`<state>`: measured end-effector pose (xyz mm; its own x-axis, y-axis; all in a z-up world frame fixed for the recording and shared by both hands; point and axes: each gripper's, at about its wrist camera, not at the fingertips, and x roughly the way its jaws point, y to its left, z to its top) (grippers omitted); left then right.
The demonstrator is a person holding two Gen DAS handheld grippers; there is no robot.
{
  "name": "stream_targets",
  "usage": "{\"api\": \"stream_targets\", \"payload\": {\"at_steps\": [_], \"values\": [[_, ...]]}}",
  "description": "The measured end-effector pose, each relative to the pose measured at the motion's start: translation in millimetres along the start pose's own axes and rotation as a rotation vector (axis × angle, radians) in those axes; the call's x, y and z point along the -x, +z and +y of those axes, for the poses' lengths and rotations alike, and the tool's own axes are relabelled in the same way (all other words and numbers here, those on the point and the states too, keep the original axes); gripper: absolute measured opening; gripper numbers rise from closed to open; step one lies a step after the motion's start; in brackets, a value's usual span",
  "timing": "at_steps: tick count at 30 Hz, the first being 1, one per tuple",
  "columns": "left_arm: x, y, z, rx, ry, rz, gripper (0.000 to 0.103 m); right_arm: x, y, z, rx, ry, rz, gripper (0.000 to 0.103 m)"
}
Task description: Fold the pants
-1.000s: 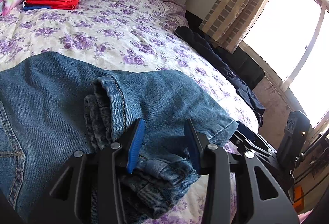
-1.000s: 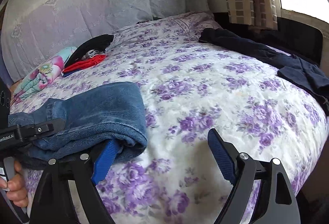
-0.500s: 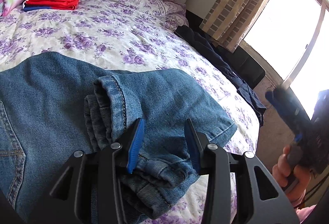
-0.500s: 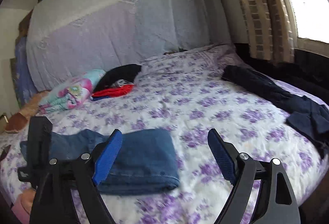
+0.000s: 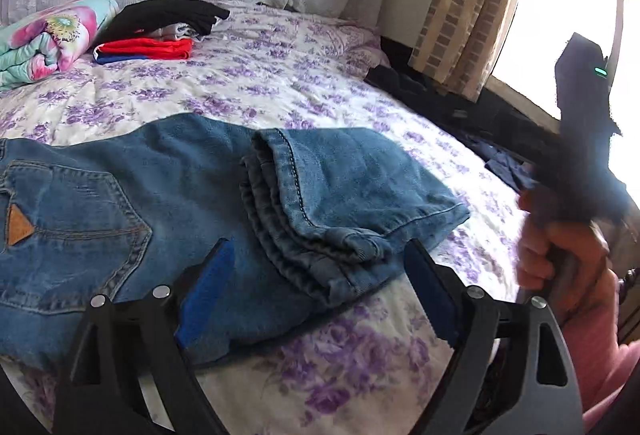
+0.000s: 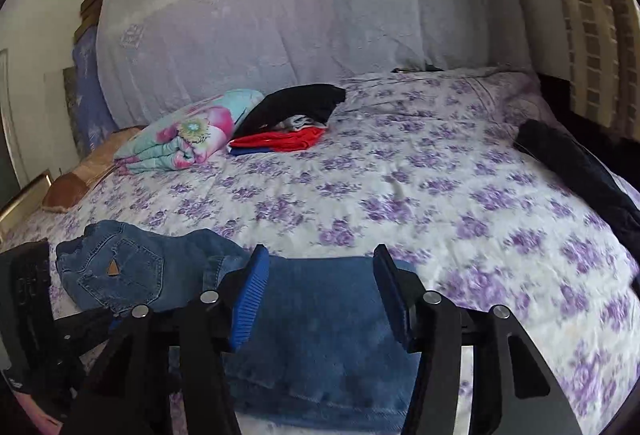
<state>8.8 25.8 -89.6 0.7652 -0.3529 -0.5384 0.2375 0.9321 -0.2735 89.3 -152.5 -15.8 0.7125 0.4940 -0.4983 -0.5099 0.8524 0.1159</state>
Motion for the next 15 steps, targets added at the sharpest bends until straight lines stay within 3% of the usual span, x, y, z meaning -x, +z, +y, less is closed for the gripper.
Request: {"api": "stream_targets", "payload": {"at_steps": [1, 4, 7, 9, 11, 12, 14, 15], "values": [[7, -1, 1, -0.001, -0.001, -0.019, 0.084, -14, 2, 2, 0.005, 0.016, 0.033, 0.047], [23, -5, 3, -0.003, 0.014, -0.044, 0.084, -83, -17, -1, 0.041, 0.007, 0.268, 0.047], [35, -10, 14, 0.023, 0.029, -0.047, 0.086, -68, -10, 12, 0.061, -0.026, 0.237, 0.049], [41, -11, 21, 0.047, 0.023, -0.050, 0.086, -43, 2, 28, 0.067, 0.045, 0.147, 0.048], [46, -12, 26, 0.066, 0.015, -0.057, 0.086, -36, 5, 48, 0.115, 0.069, 0.112, 0.049], [48, -11, 27, 0.072, 0.015, -0.062, 0.086, -43, 1, 57, 0.153, 0.068, 0.131, 0.050], [51, -11, 28, 0.078, 0.013, -0.070, 0.086, -81, -18, 62, 0.191, 0.060, 0.277, 0.054], [51, -11, 29, 0.080, 0.012, -0.072, 0.086, -85, -25, 60, 0.174, 0.065, 0.271, 0.053]]}}
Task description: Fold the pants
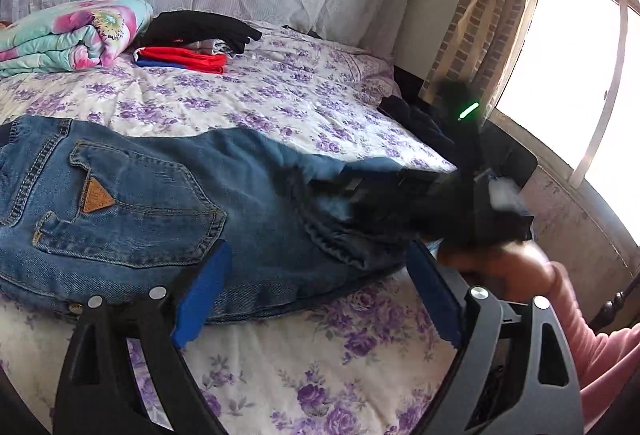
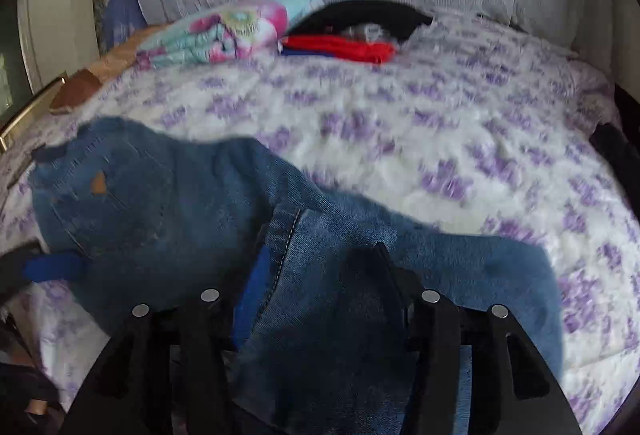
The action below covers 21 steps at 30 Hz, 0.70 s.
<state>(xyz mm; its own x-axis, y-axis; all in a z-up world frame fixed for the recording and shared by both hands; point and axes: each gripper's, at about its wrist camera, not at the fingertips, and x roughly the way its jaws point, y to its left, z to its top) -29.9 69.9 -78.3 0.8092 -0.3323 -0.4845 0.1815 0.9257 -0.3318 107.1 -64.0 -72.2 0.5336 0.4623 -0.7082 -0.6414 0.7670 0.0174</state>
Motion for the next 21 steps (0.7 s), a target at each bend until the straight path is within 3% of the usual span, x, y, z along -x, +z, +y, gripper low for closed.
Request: {"api": "stream_targets", "payload": {"at_steps": [2, 6, 7, 9, 11, 13, 16, 18, 21], "values": [[2, -2, 1, -0.003, 0.009, 0.000, 0.086, 23, 1, -2, -0.025, 0.005, -0.027, 0.052], [2, -6, 3, -0.019, 0.024, 0.001, 0.087, 97, -19, 0, -0.054, -0.010, -0.210, 0.055], [2, -6, 3, -0.023, 0.026, 0.001, 0.087, 98, -31, -2, -0.065, -0.046, -0.205, 0.057], [0, -5, 1, -0.031, 0.029, 0.001, 0.087, 69, -56, -12, -0.092, -0.083, -0.067, 0.061], [-3, -4, -2, -0.032, 0.020, 0.007, 0.088, 68, -73, -14, -0.101, -0.074, -0.133, 0.060], [-3, -2, -4, -0.034, 0.019, 0.014, 0.088, 81, -68, -11, -0.109, -0.081, -0.134, 0.060], [4, 0, 1, -0.025, 0.037, -0.003, 0.088, 101, -70, -17, -0.166, -0.055, -0.234, 0.075], [10, 2, 7, -0.019, 0.067, -0.015, 0.088, 71, -77, -21, -0.135, -0.075, -0.114, 0.080], [28, 7, 18, -0.021, 0.143, -0.039, 0.088, 74, -76, -4, -0.061, -0.171, -0.131, 0.080]]}}
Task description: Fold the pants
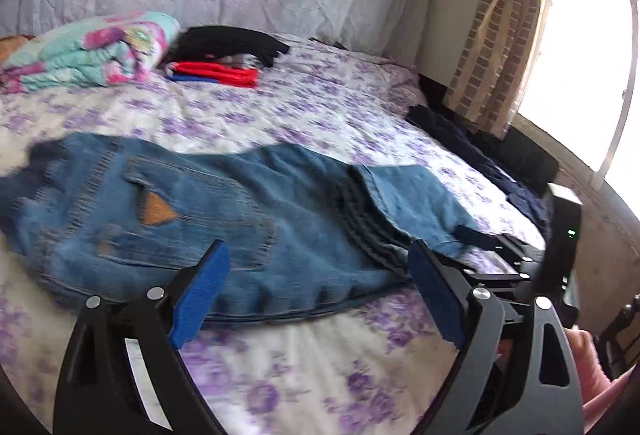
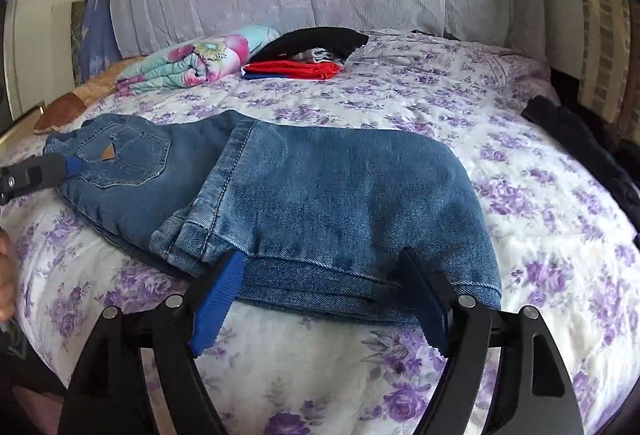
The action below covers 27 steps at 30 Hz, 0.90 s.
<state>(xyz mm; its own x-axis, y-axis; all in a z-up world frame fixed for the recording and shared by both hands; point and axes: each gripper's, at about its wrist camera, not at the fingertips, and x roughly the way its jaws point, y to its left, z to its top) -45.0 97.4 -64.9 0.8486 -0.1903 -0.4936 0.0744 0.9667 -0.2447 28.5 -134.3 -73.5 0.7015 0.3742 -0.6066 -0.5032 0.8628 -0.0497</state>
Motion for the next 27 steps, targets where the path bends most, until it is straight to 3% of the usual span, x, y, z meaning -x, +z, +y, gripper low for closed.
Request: {"api": "stream_targets", "payload": {"at_steps": [2, 4, 8, 12, 18, 23, 27], "values": [[19, 5, 16, -0.004, 0.087, -0.034, 0.093, 13, 7, 9, 0.001, 0.007, -0.023, 0.080], [39, 11, 40, 0.018, 0.197, -0.070, 0.098, 25, 14, 19, -0.005, 0.106, -0.077, 0.080], [63, 18, 97, 0.154, 0.322, -0.065, 0.098, 30, 25, 62, 0.096, 0.221, -0.149, 0.081], [76, 17, 148, 0.309, 0.335, -0.021, 0.098, 21, 40, 121, 0.193, 0.329, -0.141, 0.084], [81, 19, 186, 0.352, 0.393, 0.059, 0.098, 11, 61, 215, 0.412, 0.451, -0.137, 0.084], [84, 22, 201, 0.380, 0.351, 0.082, 0.098, -14, 69, 276, 0.577, 0.371, -0.119, 0.084], [80, 26, 209, 0.377, 0.353, 0.105, 0.098, -41, 68, 299, 0.632, 0.316, -0.037, 0.084]]}}
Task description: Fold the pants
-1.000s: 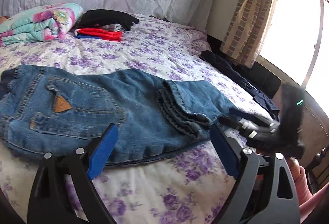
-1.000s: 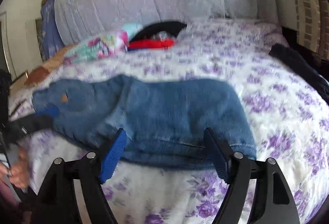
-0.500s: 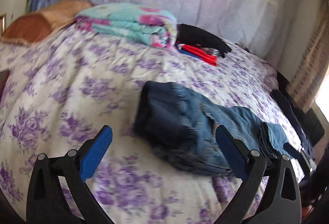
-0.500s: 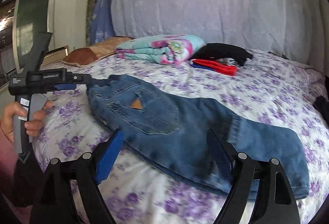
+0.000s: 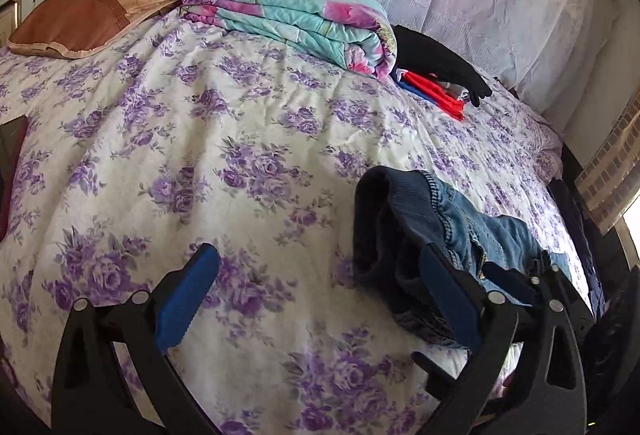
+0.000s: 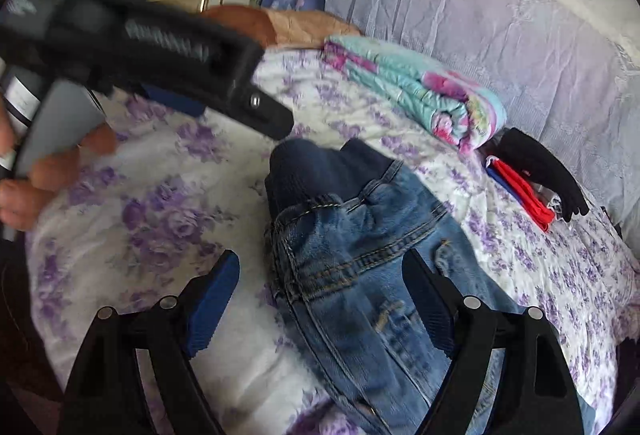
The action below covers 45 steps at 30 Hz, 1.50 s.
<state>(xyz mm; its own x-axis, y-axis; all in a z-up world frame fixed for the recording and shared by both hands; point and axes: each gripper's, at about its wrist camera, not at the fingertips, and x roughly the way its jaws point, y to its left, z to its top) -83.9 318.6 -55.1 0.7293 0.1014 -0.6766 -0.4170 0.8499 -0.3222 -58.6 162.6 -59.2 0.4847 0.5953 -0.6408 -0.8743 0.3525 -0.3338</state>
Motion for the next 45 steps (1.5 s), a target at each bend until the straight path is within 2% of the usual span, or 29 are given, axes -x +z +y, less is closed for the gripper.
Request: {"api": "stream_targets", "payload": {"at_steps": [5, 8, 13, 15, 18, 21, 25, 28, 29, 31, 33, 35, 36, 37, 39, 42, 45], "values": [[-11, 3, 0, -0.030, 0.011, 0.031, 0.098, -12, 2, 4, 0.008, -0.005, 0.017, 0.083], [-14, 4, -2, -0.039, 0.014, 0.040, 0.098, -12, 2, 4, -0.002, -0.029, 0.022, 0.068], [-16, 8, -2, -0.038, -0.003, 0.050, 0.098, -9, 0, 0, -0.013, -0.044, 0.019, 0.052], [-15, 10, -2, -0.037, -0.019, 0.053, 0.098, -4, -2, -3, -0.037, -0.045, 0.005, 0.040], [-13, 13, -1, -0.013, -0.097, 0.075, 0.098, 7, -2, -9, -0.094, -0.034, -0.029, 0.033], [-12, 15, 4, 0.060, -0.228, 0.114, 0.098, 14, -5, -17, -0.150, -0.013, -0.049, 0.031], [-22, 18, 5, 0.149, -0.417, 0.191, 0.098, 16, -6, -18, -0.175, -0.016, -0.068, 0.030], [-36, 18, -5, 0.193, -0.605, 0.293, 0.098, 15, -6, -17, -0.172, -0.022, -0.071, 0.030], [-39, 18, -9, 0.199, -0.635, 0.309, 0.098, 15, -7, -16, -0.170, -0.025, -0.072, 0.030], [-49, 22, -18, 0.192, -0.650, 0.333, 0.098, 16, -7, -16, -0.171, -0.025, -0.075, 0.030], [-64, 25, -26, 0.185, -0.625, 0.359, 0.098, 16, -7, -16, -0.169, -0.025, -0.076, 0.030], [-80, 26, -31, 0.195, -0.657, 0.396, 0.097, 15, -8, -16, -0.158, -0.029, -0.077, 0.030], [-86, 27, -35, 0.197, -0.690, 0.413, 0.091, 16, -8, -15, -0.153, -0.032, -0.078, 0.031], [-90, 28, -40, 0.180, -0.693, 0.426, 0.075, 18, -9, -13, -0.145, -0.037, -0.079, 0.033], [-88, 32, -45, 0.130, -0.653, 0.401, 0.067, 25, -11, -6, -0.126, -0.071, -0.089, 0.042], [-83, 38, -47, 0.111, -0.669, 0.401, 0.056, 46, -9, 2, -0.107, -0.113, -0.139, 0.062], [-81, 41, -51, 0.100, -0.668, 0.404, 0.055, 51, -2, 15, -0.042, -0.142, -0.165, 0.070]]}}
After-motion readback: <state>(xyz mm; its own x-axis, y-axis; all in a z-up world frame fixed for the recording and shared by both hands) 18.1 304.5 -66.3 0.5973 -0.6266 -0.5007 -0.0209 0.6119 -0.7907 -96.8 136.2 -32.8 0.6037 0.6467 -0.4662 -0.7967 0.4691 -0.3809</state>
